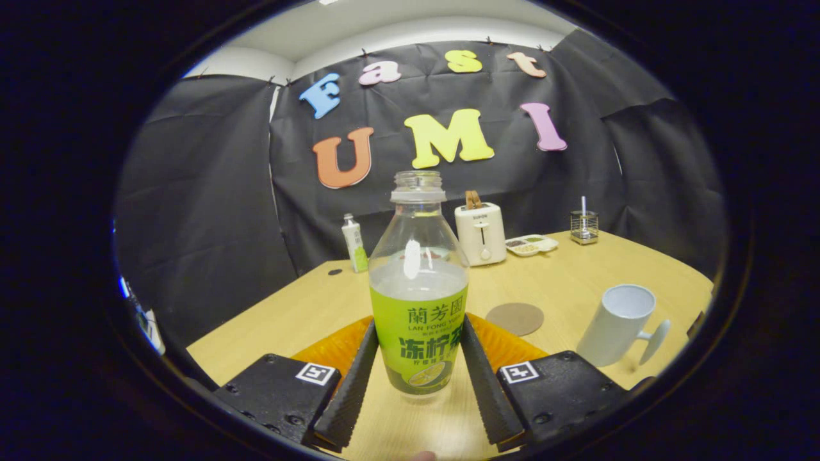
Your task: Take the bottle from table, then pour the juice into the cup, finally place the bottle on the coaster
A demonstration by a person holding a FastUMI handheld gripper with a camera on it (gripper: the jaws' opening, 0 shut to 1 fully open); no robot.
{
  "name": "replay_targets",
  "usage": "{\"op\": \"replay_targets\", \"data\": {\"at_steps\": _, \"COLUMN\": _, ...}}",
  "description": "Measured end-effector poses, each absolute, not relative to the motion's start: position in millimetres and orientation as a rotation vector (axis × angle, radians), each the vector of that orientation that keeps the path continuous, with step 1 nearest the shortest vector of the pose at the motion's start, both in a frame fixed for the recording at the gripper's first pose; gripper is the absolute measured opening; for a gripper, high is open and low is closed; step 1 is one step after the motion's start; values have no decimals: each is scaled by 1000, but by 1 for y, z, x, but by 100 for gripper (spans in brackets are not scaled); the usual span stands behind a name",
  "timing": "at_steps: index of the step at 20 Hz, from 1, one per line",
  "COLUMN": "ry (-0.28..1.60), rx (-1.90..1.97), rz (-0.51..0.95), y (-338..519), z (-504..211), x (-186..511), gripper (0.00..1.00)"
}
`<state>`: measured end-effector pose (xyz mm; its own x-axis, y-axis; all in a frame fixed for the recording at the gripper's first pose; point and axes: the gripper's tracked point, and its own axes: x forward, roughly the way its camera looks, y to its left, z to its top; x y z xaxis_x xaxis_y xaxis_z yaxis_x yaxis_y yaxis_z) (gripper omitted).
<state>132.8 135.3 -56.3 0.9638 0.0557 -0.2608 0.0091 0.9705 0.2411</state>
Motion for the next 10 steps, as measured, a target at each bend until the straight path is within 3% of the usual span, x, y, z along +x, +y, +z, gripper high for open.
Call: {"op": "replay_targets", "data": {"at_steps": 10, "ry": 263, "rx": 540, "rz": 53, "y": 126, "z": -41, "x": 122, "gripper": 76}}
